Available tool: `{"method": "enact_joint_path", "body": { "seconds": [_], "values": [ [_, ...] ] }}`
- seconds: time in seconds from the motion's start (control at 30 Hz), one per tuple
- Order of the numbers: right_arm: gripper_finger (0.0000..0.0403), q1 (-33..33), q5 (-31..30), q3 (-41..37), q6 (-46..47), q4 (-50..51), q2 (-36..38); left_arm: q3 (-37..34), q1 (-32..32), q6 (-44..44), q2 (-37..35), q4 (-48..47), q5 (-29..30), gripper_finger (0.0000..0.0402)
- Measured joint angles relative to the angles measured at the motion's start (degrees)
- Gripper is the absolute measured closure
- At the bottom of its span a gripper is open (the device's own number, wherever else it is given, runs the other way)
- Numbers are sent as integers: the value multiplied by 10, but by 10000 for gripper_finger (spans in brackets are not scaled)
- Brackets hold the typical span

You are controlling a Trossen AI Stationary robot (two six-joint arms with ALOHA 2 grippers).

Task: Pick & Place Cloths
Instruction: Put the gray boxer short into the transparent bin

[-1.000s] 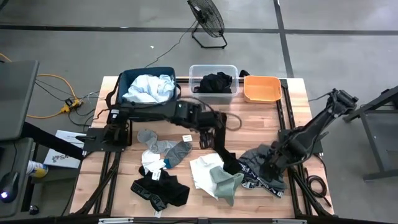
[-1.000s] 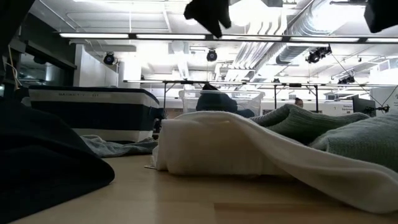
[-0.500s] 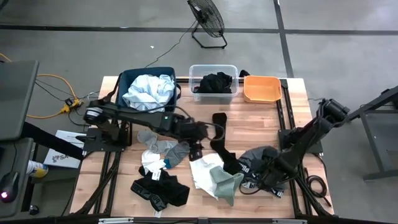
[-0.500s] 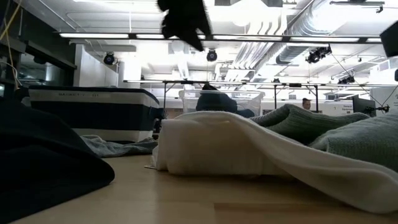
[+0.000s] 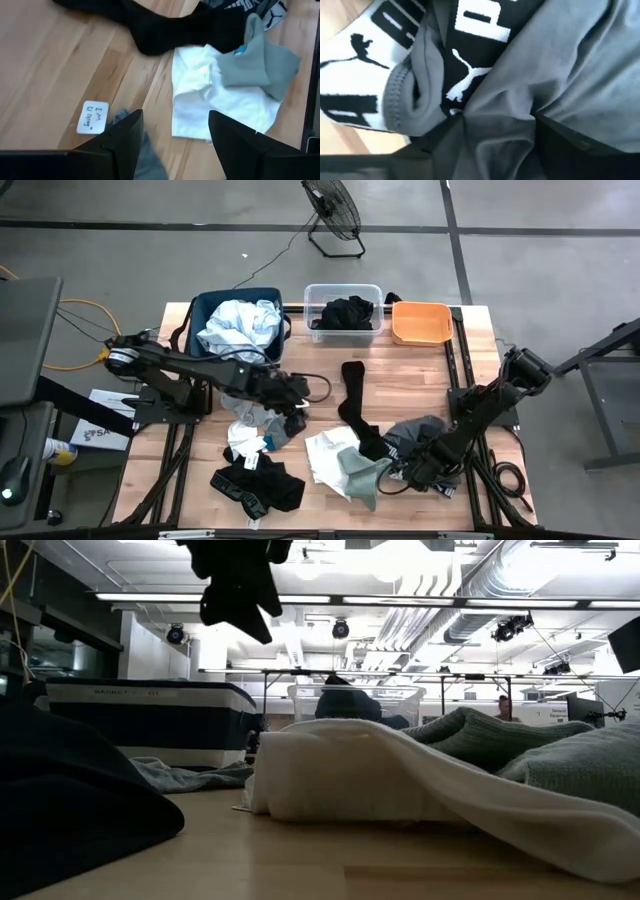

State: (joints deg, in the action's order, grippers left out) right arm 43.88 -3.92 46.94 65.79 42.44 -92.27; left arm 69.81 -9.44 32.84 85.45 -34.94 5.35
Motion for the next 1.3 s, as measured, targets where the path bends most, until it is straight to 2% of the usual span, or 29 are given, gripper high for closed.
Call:
{"method": "enact_joint_path", "body": {
  "seconds": [0.1, 0.27, 0.3, 0.57, 0.9, 1.17, 1.3],
  "values": [
    [249, -4, 2, 0, 31, 2, 0, -2, -1, 0, 0, 6, -1, 181],
    [375, -10, 32, -2, 65, 5, 8, -1, -4, -8, 1, 24, -5, 181],
    [385, -13, 40, -2, 73, 7, 14, -1, -4, -9, 1, 23, -5, 181],
    [396, -15, 27, -4, 145, 12, 117, -1, -3, -15, 1, 24, -5, 181],
    [398, -15, -74, -3, 165, 48, 285, -1, -3, -51, 1, 87, -5, 181],
    [399, -19, -192, -3, 107, 54, 375, -1, -3, -100, 1, 158, -5, 181],
    [399, -37, -228, -3, 55, 50, 407, -1, -3, -134, 1, 221, 2, 181]
  ]
}}
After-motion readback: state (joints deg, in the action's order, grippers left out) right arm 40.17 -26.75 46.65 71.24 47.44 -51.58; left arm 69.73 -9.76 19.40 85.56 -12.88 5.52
